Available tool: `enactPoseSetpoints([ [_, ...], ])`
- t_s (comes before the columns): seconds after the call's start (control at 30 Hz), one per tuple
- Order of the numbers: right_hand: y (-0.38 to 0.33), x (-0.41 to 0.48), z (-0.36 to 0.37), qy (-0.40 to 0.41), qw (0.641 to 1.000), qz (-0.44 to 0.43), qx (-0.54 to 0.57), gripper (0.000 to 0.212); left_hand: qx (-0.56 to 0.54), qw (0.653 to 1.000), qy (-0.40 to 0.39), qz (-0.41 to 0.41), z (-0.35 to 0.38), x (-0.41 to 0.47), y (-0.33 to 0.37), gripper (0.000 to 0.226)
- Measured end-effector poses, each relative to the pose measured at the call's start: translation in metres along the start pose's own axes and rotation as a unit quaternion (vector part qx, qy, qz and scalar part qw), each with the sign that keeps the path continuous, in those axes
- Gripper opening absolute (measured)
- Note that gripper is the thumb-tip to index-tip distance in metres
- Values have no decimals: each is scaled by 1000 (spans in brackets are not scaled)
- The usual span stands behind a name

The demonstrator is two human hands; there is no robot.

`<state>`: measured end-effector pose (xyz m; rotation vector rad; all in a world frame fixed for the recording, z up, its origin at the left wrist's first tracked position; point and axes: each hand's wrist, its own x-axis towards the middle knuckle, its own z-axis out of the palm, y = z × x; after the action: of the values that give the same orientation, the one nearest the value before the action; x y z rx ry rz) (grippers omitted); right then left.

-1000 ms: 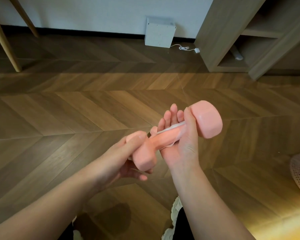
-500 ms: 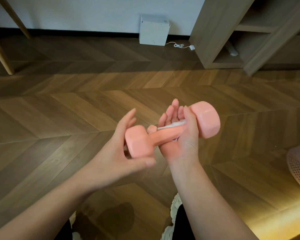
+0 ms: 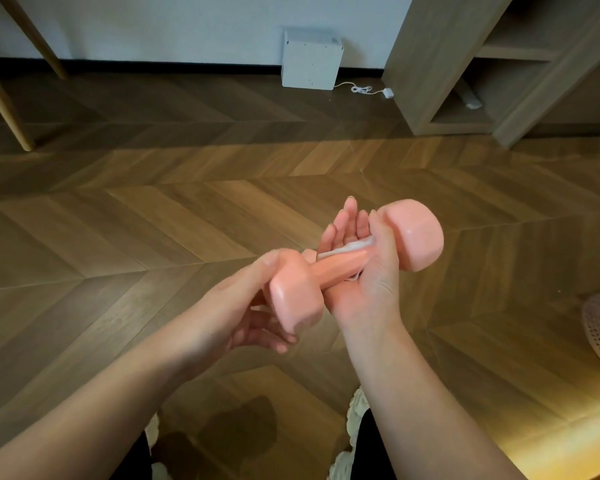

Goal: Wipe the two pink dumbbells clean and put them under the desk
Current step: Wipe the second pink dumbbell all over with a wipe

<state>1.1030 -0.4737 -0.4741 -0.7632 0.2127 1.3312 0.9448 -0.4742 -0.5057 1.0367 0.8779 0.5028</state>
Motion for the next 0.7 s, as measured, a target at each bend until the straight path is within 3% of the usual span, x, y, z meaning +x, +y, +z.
enactPoseSetpoints([
  [0.07, 0, 2, -2, 3, 1000, -10, -7, 17, 112, 987, 43, 108, 1, 2, 1, 65],
  [0.1, 0, 2, -2, 5, 1000, -12, -8, 17, 167, 976, 41, 133, -2, 1, 1, 74],
  [0.17, 0, 2, -1, 9, 1000, -9, -6, 13, 173, 979, 30, 106, -2, 1, 1, 91],
  [0.27, 1, 1, 1, 10, 1000, 4, 1, 7, 36, 999, -28, -28, 5, 2, 3, 91],
  [0.3, 2, 2, 1, 12, 1000, 5, 4, 7, 36, 999, -17, -18, 8, 0, 3, 88],
  [0.37, 2, 3, 1, 20, 1000, 3, 15, 7, 146, 986, 51, 61, 5, 2, 2, 94],
  [0.43, 1, 4, 0, 21, 999, -2, 26, 7, 192, 978, 46, 74, 0, 4, 2, 108],
  [0.53, 2, 2, 1, 14, 1000, -4, 19, 5, 8, 999, -13, -35, -2, 3, 9, 97],
  [0.6, 3, 1, 2, 18, 1000, -2, 6, 7, -31, 998, -33, -51, -3, 1, 6, 79],
  [0.67, 4, 1, 2, 22, 1000, -4, 0, 7, 100, 992, 18, 69, -1, -1, 3, 65],
  [0.7, 4, 2, 2, 21, 1000, -7, 2, 7, 179, 974, 48, 130, 0, 0, 4, 70],
])
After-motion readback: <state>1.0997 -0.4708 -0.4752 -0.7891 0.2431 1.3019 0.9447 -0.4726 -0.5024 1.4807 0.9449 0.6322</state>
